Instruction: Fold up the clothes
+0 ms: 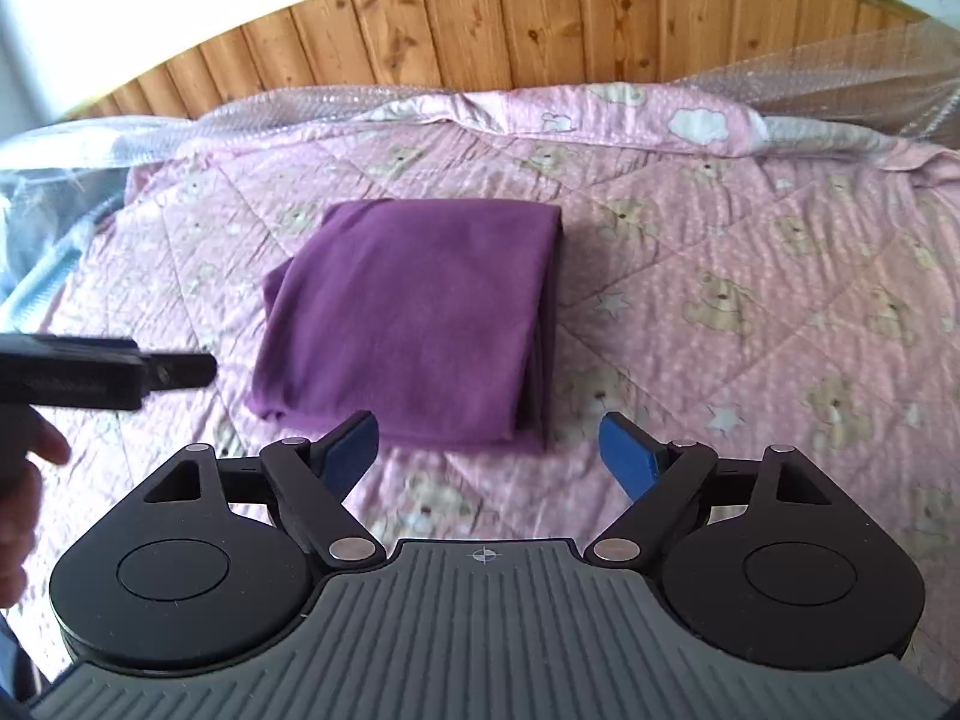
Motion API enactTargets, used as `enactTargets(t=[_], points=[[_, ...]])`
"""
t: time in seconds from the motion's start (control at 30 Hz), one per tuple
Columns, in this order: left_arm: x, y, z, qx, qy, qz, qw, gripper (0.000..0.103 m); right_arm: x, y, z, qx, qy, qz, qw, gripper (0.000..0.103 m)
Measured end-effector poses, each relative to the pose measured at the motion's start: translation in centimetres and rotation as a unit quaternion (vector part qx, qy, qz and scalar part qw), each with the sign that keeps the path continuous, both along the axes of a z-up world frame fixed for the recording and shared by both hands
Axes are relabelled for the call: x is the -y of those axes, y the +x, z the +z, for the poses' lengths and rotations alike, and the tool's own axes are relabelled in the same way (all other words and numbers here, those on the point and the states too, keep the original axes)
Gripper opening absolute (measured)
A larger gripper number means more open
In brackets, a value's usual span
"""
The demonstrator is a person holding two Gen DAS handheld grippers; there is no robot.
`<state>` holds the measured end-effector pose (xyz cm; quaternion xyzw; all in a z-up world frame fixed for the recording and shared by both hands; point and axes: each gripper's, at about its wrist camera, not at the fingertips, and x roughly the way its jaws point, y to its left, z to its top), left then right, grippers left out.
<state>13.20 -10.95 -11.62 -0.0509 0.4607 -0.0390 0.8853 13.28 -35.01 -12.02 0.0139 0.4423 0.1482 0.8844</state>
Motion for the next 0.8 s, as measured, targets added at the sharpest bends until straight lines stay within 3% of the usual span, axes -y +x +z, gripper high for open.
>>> enactTargets(t=[0.27, 0.43, 0.8], points=[[0.8, -4.8, 4.1, 0.041, -0.012, -0.005, 0.9991, 0.103, 0.3, -5.4, 1.4, -0.007, -0.009, -0.044, 0.999, 0.087], [0.2, -7.0, 5.2, 0.047, -0.043, 0.009, 0.9979, 0.103, -0.6, -7.6, 2.6, 0.006, -0.013, -0.051, 0.999, 0.087], [-0.7, -10.5, 7.0, 0.055, -0.046, 0.006, 0.9974, 0.103, -3.5, -11.5, 3.6, 0.028, -0.028, -0.044, 0.998, 0.091]])
